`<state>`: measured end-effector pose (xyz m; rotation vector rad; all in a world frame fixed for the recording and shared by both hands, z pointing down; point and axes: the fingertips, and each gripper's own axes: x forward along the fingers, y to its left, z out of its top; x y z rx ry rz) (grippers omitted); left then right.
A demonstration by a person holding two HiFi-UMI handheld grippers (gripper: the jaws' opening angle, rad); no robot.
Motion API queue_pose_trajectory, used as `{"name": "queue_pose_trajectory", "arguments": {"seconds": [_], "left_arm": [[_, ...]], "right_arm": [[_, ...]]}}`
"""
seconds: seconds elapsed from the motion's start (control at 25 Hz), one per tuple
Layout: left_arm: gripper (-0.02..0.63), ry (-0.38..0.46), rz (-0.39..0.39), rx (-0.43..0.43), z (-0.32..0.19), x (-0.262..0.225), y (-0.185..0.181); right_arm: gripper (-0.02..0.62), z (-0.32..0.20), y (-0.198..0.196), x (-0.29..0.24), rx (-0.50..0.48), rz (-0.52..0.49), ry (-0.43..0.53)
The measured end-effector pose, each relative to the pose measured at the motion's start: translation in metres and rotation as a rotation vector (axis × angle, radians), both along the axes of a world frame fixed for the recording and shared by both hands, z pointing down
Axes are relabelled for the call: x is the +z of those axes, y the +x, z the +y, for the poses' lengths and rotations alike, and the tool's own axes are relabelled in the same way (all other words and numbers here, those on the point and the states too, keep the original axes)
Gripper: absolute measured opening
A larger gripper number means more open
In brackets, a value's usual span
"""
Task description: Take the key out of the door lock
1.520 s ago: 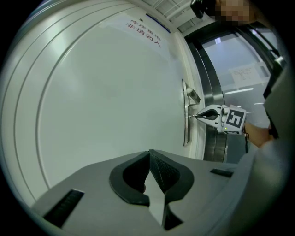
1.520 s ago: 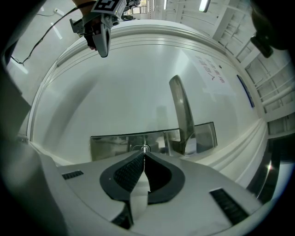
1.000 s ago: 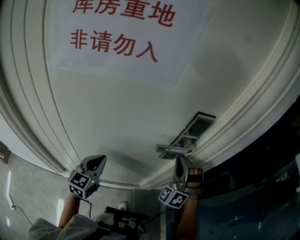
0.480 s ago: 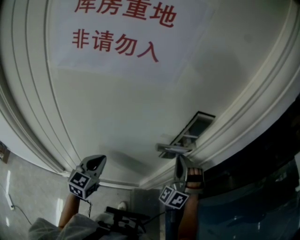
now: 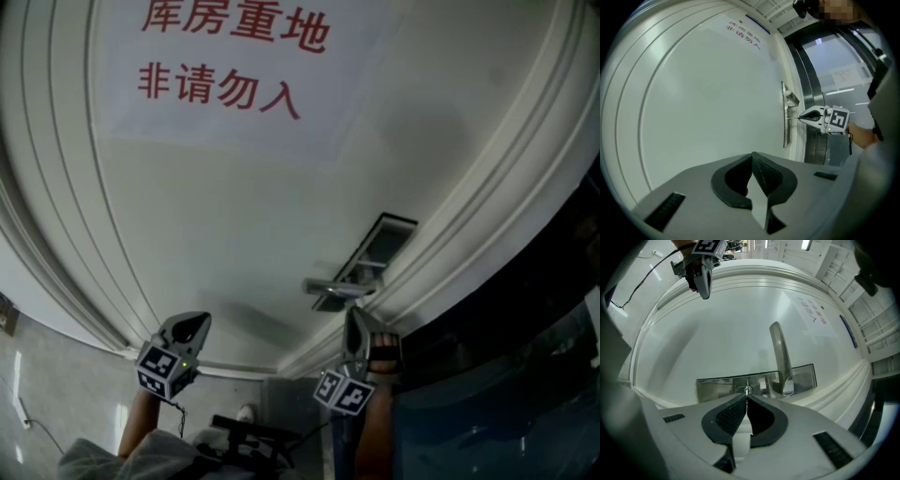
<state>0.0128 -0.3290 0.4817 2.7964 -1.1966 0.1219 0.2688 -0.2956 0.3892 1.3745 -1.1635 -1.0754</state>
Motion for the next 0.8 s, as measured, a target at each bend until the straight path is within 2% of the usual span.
{"name": "queue_pose_trajectory", "arguments": {"seconds": [0.32, 0.8], "left_arm": [[0.005, -0.005, -0.001, -0.02, 0.007, 0.003, -0.01], [0.005, 0.004, 0.004, -0.025, 0.01, 0.001, -0.015]], "right_arm": [[0.018, -0.001, 0.001, -0.001, 0.0, -0.055, 0.004], [0.018, -0.001, 0.0, -0.001, 0.011, -0.028, -0.011]]}}
